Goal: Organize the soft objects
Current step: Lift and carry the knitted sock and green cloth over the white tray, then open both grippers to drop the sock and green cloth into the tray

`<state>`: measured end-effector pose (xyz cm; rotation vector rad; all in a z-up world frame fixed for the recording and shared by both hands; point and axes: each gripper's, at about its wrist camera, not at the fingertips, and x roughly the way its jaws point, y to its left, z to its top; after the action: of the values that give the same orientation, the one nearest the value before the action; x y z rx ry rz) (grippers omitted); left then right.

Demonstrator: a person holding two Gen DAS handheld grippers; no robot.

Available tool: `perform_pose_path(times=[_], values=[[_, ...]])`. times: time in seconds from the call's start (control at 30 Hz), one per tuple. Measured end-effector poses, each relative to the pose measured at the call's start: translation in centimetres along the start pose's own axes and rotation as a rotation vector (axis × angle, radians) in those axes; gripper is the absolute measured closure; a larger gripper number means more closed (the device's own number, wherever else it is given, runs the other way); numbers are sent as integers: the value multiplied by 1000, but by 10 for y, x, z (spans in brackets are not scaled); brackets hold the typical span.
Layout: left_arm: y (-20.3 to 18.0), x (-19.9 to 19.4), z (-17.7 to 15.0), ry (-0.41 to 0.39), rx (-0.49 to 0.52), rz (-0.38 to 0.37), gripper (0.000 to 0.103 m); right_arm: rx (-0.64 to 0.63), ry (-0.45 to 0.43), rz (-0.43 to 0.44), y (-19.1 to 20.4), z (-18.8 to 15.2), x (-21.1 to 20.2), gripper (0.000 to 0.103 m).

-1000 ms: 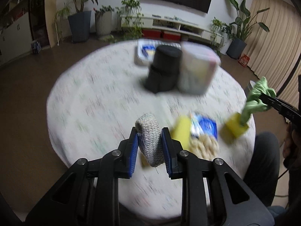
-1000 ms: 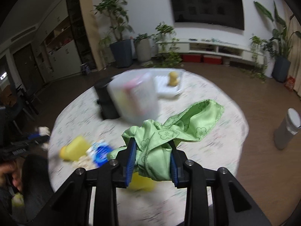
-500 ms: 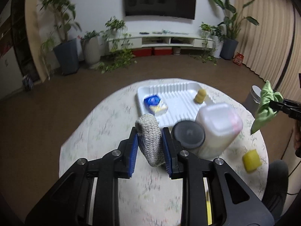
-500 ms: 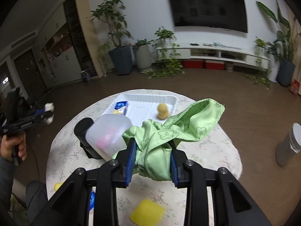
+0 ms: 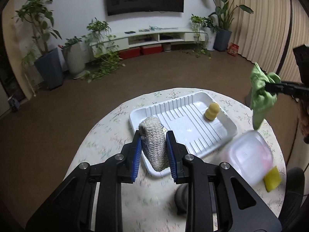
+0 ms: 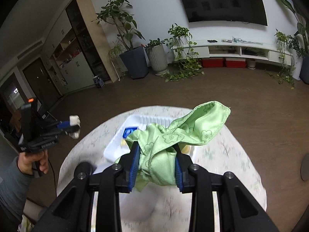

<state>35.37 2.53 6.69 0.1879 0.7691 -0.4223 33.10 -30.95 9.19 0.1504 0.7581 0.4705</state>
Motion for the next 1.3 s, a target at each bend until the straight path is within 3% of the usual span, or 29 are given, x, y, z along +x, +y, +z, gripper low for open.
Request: perform_pose_path(times=[0.23,0.53,0.87,0.93,1.0,1.07,1.3], values=[[-1,63,23,45,47,-95,79,35,91,100,-17,30,81,68],[-38,126,34,138,205,-189,77,24,206,112,-24,18,162,67],[-51,157,13,230,249,-142,77,-40,274,82,-20,15,186,56],[-47,155,13,229,224,-142,77,-31,272,78,-21,16,185,45],[-41,151,16,215,199,-150,72,-12,265,81,-23,17,183,32],[-37,145,18,201,183,-155,61,5,257,89,-26,19,177,32],[-30,132,13,194,176,-151,48,20,225,85,-29,16,154,32]])
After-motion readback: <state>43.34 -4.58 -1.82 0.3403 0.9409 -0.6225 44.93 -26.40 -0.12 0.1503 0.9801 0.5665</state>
